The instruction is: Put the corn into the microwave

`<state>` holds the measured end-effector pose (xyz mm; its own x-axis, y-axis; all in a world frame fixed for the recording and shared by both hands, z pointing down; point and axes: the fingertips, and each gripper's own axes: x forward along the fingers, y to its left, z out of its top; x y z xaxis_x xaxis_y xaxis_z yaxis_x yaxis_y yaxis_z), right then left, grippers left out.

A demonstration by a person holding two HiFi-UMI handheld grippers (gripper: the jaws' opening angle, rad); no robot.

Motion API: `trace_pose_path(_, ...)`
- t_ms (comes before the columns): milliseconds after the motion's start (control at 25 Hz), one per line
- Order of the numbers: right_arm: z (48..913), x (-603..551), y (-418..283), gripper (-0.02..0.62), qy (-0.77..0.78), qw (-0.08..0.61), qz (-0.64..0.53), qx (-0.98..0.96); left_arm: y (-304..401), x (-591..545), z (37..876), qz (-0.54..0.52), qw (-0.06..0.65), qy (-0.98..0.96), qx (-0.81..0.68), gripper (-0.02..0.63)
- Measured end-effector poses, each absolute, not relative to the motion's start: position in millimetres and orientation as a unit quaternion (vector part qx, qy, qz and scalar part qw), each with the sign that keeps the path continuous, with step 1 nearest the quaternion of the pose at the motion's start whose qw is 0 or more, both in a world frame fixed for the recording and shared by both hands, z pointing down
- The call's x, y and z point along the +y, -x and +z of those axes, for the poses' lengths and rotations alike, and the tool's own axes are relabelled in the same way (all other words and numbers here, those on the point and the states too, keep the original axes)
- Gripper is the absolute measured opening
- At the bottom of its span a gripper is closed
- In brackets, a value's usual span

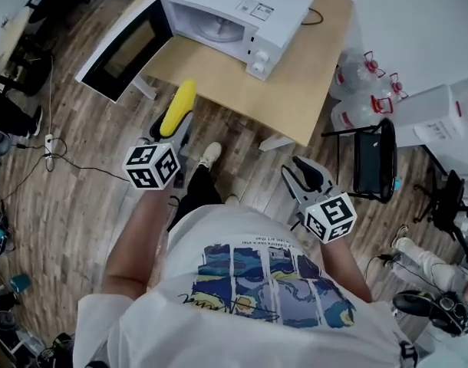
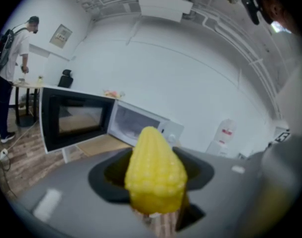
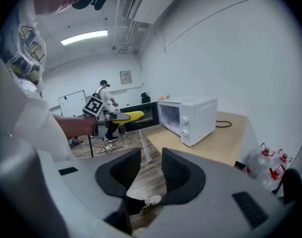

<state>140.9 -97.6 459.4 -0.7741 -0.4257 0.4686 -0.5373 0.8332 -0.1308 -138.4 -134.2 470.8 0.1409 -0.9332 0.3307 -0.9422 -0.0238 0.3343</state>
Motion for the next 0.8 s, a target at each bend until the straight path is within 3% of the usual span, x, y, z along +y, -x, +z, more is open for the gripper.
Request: trace_pose_path(800, 443, -227, -94, 0.12, -0.44, 0.203, 0.186, -0.855, 235, -414, 546, 0.123, 0.198, -0.761, -0.605, 0.256)
